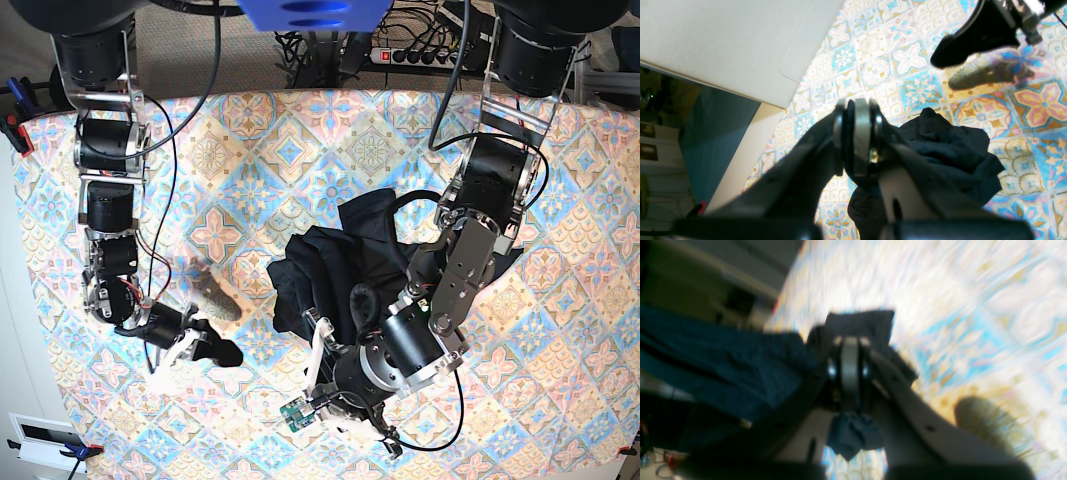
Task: Layout the t-shirt on the table in an organized manner, then fold the t-shirt properly
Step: 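Regrasp the hanging shirt fabric with the right gripper near the left gripper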
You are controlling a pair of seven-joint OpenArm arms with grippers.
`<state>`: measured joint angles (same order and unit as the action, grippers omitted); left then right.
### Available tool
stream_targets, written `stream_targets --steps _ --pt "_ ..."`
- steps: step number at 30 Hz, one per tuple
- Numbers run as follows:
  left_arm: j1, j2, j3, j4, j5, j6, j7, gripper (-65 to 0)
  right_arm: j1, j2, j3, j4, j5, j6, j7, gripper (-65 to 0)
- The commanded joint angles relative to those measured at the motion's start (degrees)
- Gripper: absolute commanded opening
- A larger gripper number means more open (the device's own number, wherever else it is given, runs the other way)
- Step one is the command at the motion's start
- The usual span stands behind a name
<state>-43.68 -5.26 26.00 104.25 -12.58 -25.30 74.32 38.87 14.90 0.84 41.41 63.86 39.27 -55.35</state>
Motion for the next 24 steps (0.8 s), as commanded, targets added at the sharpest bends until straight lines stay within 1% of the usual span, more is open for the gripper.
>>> stream_targets --steps 1,3,6,8,12,14,16,18,20,22,24 --pt "-1.9 0.03 -0.28 0.76 0.23 0.2 -1.14 -65.0 2.05 0.88 0.26 1.1 1.42 0.73 1.15 -58.3" --pt "-1.64 0.03 -0.28 0.76 0.23 0.2 -1.05 -65.0 1.96 0.53 -0.36 1.1 1.42 0.73 1.07 -52.4" --pt "-1.37 -0.06 -0.28 0.76 0.23 0.2 -1.05 -65.0 1.96 -0.26 -5.63 1.19 1.42 0.73 1.07 -41.6" --pt "-1.29 -0.06 -0.28 0.76 0.23 0.2 -1.14 -65.0 1.96 -0.61 -8.71 2.5 1.42 0.73 0.89 -37.4" --pt "-1.2 -0.06 -0.2 0.76 0.23 0.2 -1.05 -65.0 2.23 -4.65 -11.7 5.49 1.42 0.73 0.98 -36.5" --pt "-0.76 -0.06 -0.2 0.76 0.23 0.2 -1.05 -65.0 2.4 -7.2 -11.87 5.58 1.33 0.73 1.24 -36.5" --pt "-0.58 0.11 -0.2 0.76 0.23 0.2 -1.05 -65.0 4.69 -9.14 -11.96 5.58 1.33 0.73 2.12 -36.5" --pt "-0.41 0.29 -0.2 0.76 0.23 0.2 -0.96 -65.0 6.09 -10.02 -12.84 5.58 1.24 0.73 4.58 -36.5" --pt "0.3 0.29 -0.2 0.76 0.23 0.2 -0.96 -65.0 6.97 -10.46 -14.78 5.58 1.24 0.73 8.28 -36.5" --pt "0.74 0.38 -0.2 0.76 0.23 0.2 -0.96 -65.0 7.41 -10.46 -16.18 5.49 1.24 0.73 12.5 -36.5" --pt "1.18 0.47 -0.2 0.76 0.23 0.2 -0.96 -65.0 7.41 -10.46 -16.27 5.49 1.33 0.73 15.48 -36.5"
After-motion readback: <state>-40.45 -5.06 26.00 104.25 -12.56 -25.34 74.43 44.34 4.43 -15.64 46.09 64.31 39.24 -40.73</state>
